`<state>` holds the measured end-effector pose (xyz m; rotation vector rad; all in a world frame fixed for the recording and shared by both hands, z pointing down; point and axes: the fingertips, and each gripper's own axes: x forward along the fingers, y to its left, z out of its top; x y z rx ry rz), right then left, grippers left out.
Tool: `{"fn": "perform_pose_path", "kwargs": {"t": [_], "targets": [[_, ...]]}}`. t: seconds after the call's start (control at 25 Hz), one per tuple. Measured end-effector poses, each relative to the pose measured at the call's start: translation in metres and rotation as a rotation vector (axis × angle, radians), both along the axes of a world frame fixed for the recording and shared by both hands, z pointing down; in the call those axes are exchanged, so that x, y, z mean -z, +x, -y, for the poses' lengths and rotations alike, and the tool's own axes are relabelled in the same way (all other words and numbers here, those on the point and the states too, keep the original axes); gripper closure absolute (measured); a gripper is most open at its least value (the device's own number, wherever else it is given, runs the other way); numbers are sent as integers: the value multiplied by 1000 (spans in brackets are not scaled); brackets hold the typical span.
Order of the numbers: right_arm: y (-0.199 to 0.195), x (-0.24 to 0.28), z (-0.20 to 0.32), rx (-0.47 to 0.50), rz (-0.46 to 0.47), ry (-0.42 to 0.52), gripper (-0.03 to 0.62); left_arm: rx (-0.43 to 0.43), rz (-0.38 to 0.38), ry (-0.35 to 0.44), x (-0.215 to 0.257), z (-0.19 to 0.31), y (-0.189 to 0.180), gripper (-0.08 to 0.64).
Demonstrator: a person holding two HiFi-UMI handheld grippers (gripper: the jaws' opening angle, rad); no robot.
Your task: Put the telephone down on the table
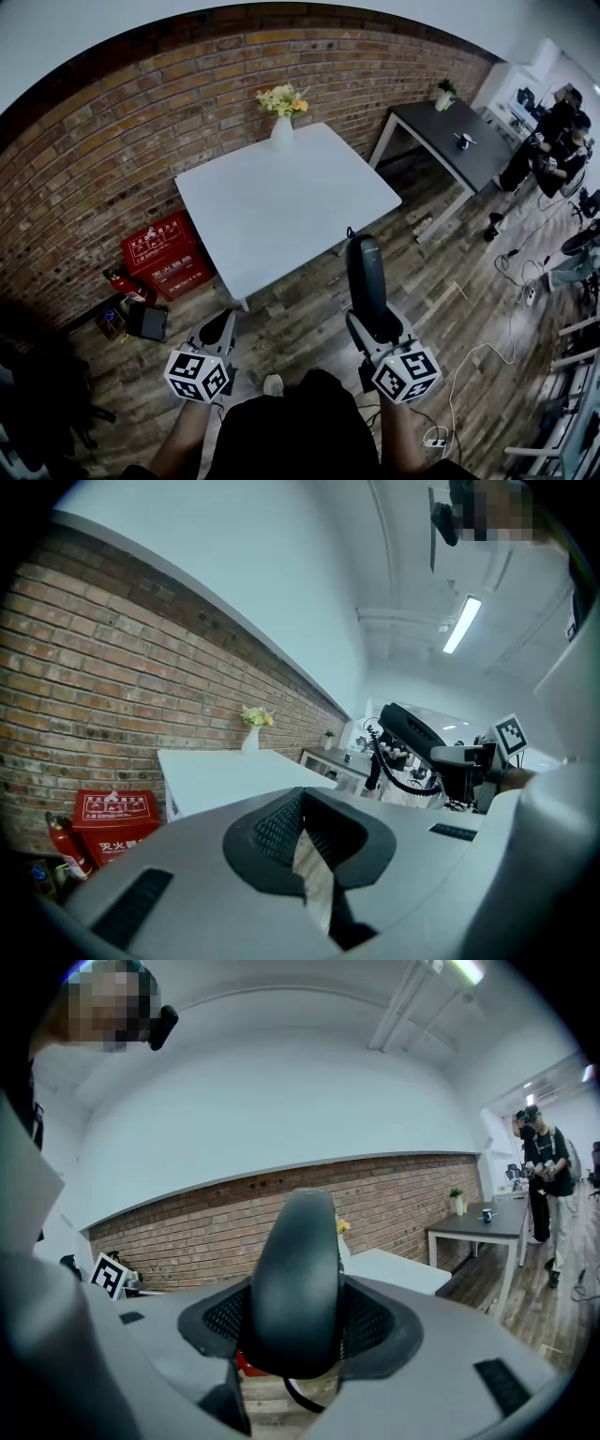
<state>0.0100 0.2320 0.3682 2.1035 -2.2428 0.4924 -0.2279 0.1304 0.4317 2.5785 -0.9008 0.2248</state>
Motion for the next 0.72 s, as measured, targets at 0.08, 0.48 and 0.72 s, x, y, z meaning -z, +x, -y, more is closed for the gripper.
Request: {"fn": "perform_pose_path", "kwargs": {"t": [0.08, 0.48, 0.72], "targets": [[-1, 3, 3, 0, -1, 1, 311, -2, -4, -2, 0, 5, -1, 546], [15, -2, 30, 7, 8, 8, 311, -2, 0, 0, -6, 25, 15, 546], [39, -7, 72, 50, 6, 15, 311, 32, 9, 16, -5, 58, 40, 546]]}}
